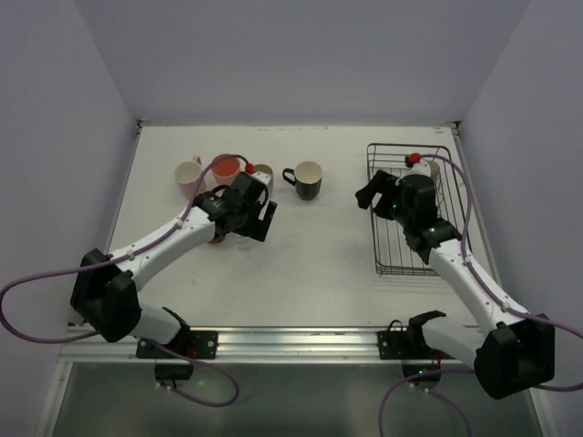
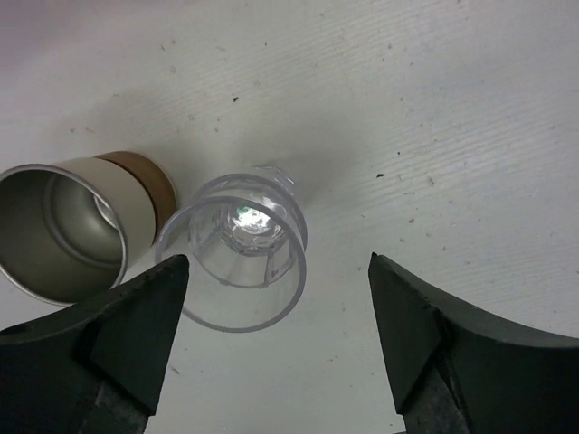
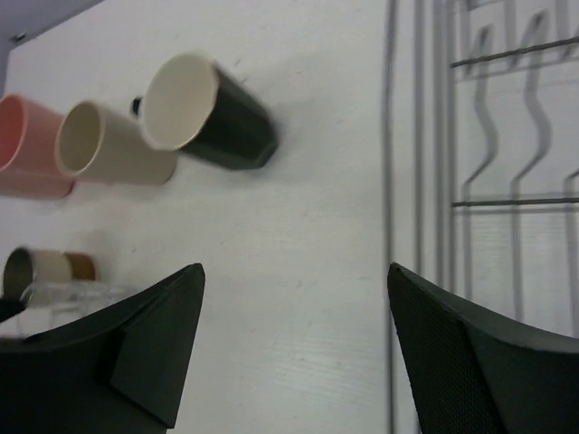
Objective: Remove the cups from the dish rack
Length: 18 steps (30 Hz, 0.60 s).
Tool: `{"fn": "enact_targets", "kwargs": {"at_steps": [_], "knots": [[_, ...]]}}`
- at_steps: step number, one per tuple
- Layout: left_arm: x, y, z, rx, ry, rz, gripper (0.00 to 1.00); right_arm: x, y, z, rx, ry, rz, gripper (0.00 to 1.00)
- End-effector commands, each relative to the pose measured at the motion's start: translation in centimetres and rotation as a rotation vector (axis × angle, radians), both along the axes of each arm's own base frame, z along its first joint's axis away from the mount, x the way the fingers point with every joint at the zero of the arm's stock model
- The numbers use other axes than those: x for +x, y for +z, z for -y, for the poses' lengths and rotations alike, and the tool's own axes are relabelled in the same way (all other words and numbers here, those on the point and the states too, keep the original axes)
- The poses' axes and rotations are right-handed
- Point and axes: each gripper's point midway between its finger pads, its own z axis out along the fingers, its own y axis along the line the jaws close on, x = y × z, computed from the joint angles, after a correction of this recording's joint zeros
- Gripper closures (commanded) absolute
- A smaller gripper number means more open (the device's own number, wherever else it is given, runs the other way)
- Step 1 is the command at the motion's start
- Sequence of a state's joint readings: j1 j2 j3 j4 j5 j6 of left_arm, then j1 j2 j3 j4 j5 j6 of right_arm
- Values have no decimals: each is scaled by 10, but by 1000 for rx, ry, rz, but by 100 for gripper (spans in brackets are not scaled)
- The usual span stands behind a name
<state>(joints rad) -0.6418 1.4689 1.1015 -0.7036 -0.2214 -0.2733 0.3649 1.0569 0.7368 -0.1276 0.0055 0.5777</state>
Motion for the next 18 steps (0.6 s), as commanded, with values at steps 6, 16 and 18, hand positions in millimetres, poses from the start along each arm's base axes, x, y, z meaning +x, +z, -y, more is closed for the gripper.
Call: {"fn": "enact_targets", "kwargs": {"at_steps": [6, 16, 18], "knots": [[4, 151, 21, -413, -55, 450, 6, 68, 20, 157, -228, -511, -30, 27], [-41, 175, 11, -569, -177, 593, 1, 136, -17, 221, -406, -593, -246, 34], [-42, 169, 9, -558, -177, 591, 1, 145, -29, 229, -448, -580, -292, 37]]}}
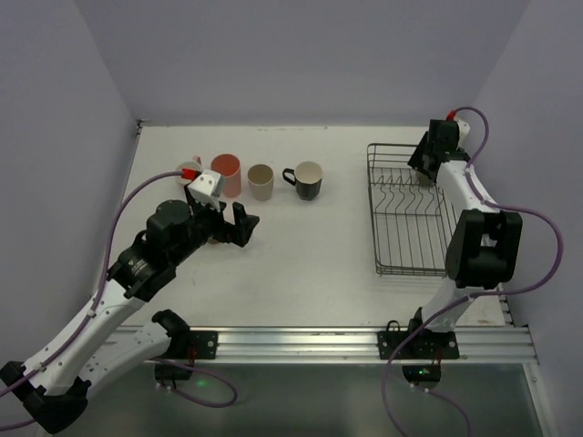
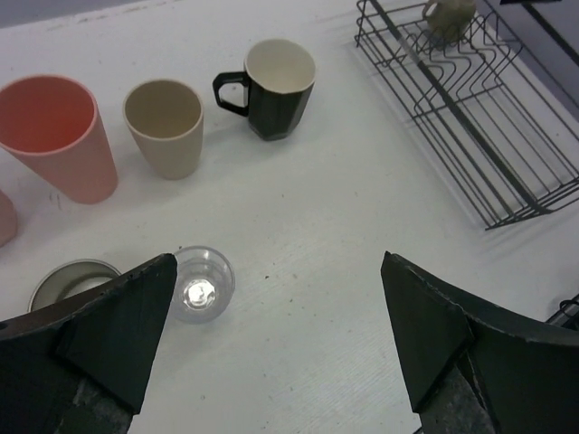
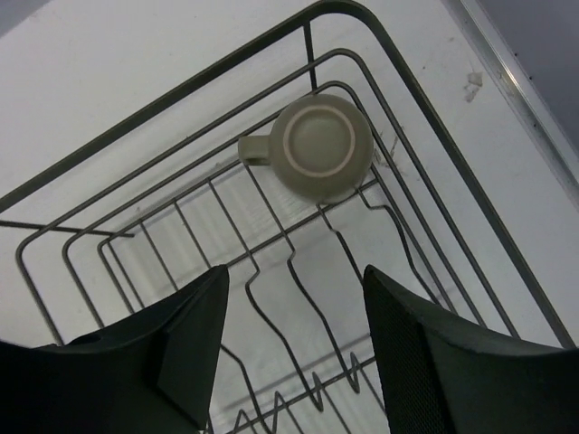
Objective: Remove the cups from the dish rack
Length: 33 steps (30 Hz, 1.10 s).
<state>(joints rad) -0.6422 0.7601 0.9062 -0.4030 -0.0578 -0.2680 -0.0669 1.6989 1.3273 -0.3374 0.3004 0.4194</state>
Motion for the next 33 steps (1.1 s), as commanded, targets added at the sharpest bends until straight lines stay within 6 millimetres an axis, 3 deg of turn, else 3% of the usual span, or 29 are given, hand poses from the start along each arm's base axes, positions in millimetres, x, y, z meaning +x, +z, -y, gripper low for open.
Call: {"fn": "enact_targets", "kwargs": {"at_steps": [1, 6, 15, 24, 33], "knots": [[1, -11, 7, 21, -38, 15, 1, 7, -2, 20, -96, 6, -97, 37], [-3, -11, 19, 2, -110, 10, 1, 22, -17, 24, -156, 103, -171, 38], [-6, -11, 18, 13, -102, 15, 1, 42, -27, 30, -301, 276, -229, 35], [-5, -14, 19, 21, -100, 8, 1, 48, -49, 25, -335, 401, -265, 22], [-4, -16, 19, 21, -99, 8, 1, 54, -71, 33, -371, 381, -293, 12]]}}
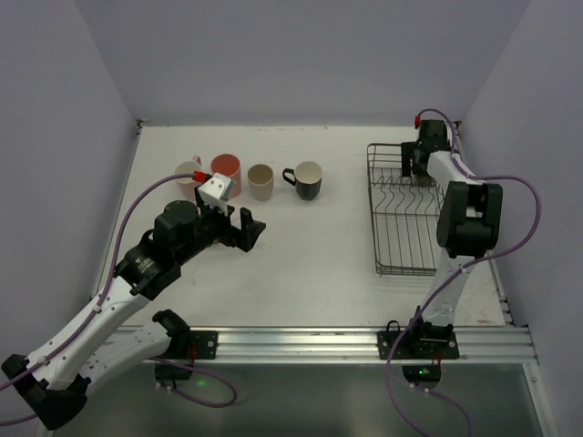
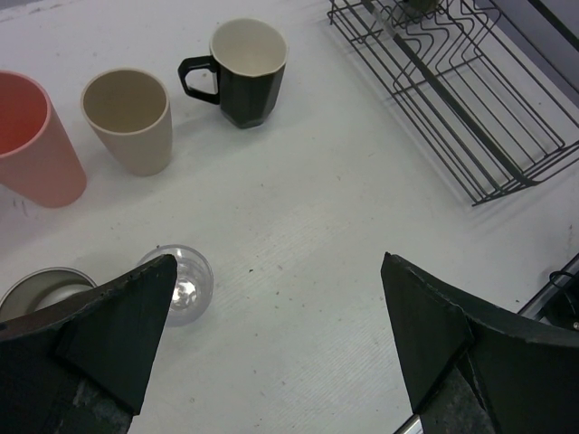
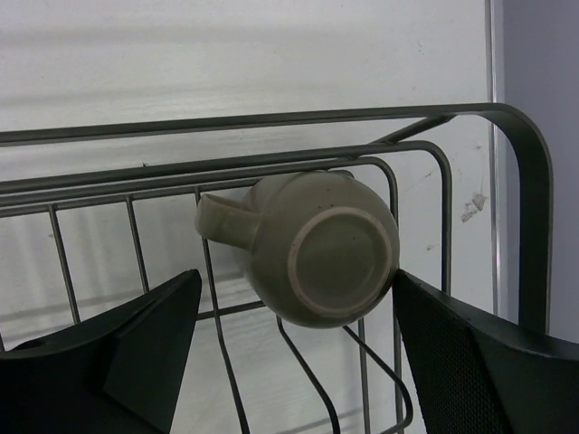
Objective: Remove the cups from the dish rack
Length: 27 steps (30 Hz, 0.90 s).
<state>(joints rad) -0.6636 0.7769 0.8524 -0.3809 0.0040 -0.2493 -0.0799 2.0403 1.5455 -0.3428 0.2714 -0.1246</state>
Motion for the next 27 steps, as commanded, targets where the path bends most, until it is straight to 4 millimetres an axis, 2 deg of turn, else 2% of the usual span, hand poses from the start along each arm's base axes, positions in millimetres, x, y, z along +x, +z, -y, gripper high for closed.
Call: {"fn": "enact_targets", "kwargs": {"at_steps": [1, 3, 4, 5, 7, 9, 13, 14, 15, 20, 27], "knots": [[4, 7, 5, -9, -15, 42, 1, 7, 1, 6, -34, 13, 18, 12], [4, 6, 5, -7, -13, 40, 1, 8, 5, 0, -12, 28, 39, 14], [4, 5, 5, -6, -13, 39, 1, 3, 11, -8, 0, 50, 59, 17], [5, 4, 5, -4, -12, 36, 1, 9, 22, -11, 3, 62, 122, 19], [5, 2, 5, 1, -12, 30, 1, 9, 40, -19, 31, 82, 180, 24], [5, 1, 6, 1, -15, 30, 1, 11, 46, -25, 61, 91, 200, 27], [5, 1, 5, 0, -11, 29, 1, 13, 33, -14, 27, 49, 139, 19], [5, 1, 5, 1, -13, 30, 1, 11, 22, -11, 17, 41, 108, 14], [5, 1, 5, 0, -13, 29, 1, 11, 18, -10, 9, 36, 92, 13], [6, 2, 5, 1, -12, 30, 1, 13, 13, -9, 31, 41, 55, 13], [10, -1, 2, 15, 18, 31, 1, 21, 1, -20, 93, 94, -9, 21]]}}
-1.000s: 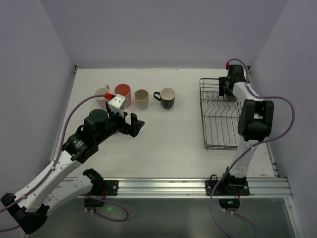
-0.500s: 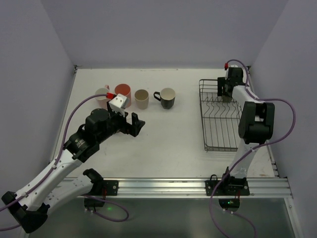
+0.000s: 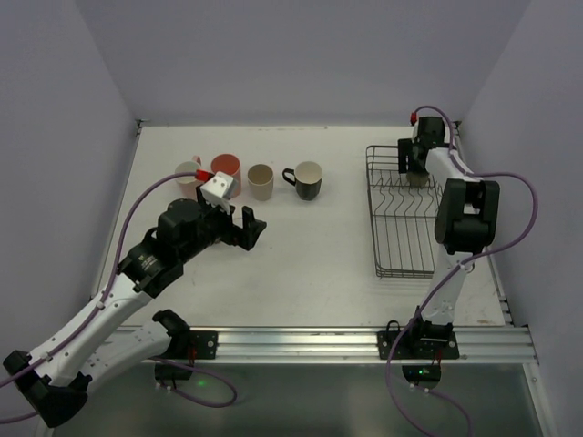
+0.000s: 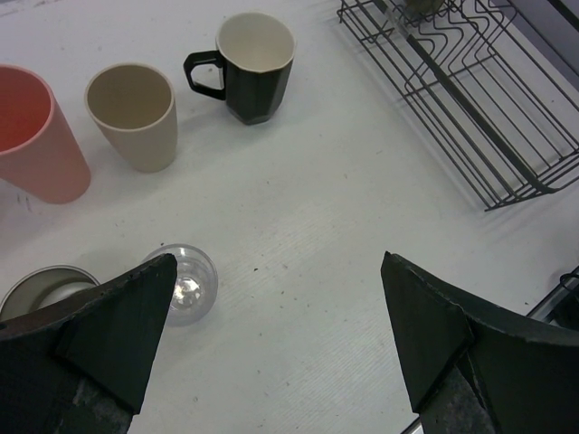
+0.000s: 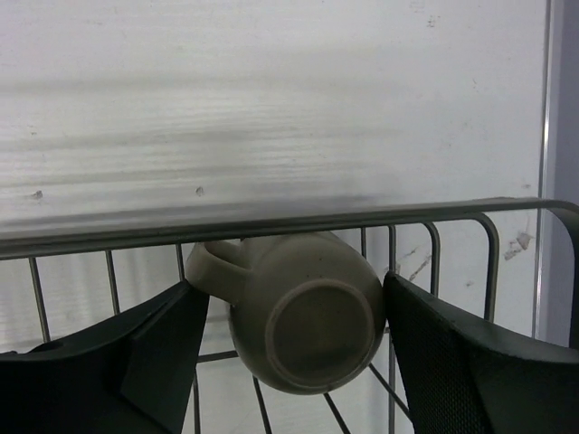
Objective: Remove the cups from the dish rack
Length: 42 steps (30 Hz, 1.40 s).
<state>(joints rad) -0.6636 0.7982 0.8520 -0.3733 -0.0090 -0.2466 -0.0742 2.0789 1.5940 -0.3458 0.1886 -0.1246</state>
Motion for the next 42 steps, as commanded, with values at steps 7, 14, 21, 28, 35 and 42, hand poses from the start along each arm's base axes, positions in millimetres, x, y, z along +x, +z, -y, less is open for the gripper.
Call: {"fn": "enact_targets", "kwargs": {"at_steps": [7, 14, 21, 28, 35, 42], "knots": [[8, 0, 2, 11, 11, 26, 1, 3, 25, -4, 36, 6, 54, 49], [9, 6, 8, -12, -3, 22, 1, 3, 137, -2, 50, -65, 404, 64], [5, 21, 26, -84, -73, 5, 3, -15, 170, -18, 148, -69, 495, 66], [-4, 42, 64, -262, -213, -45, 14, -72, 198, -110, 613, 51, 593, 67], [-16, 59, 106, -494, -401, -101, 30, -175, 223, -258, 1179, 401, 569, 67], [-10, 44, 123, -563, -428, -170, 39, -245, 239, -307, 1412, 589, 530, 66]]}}
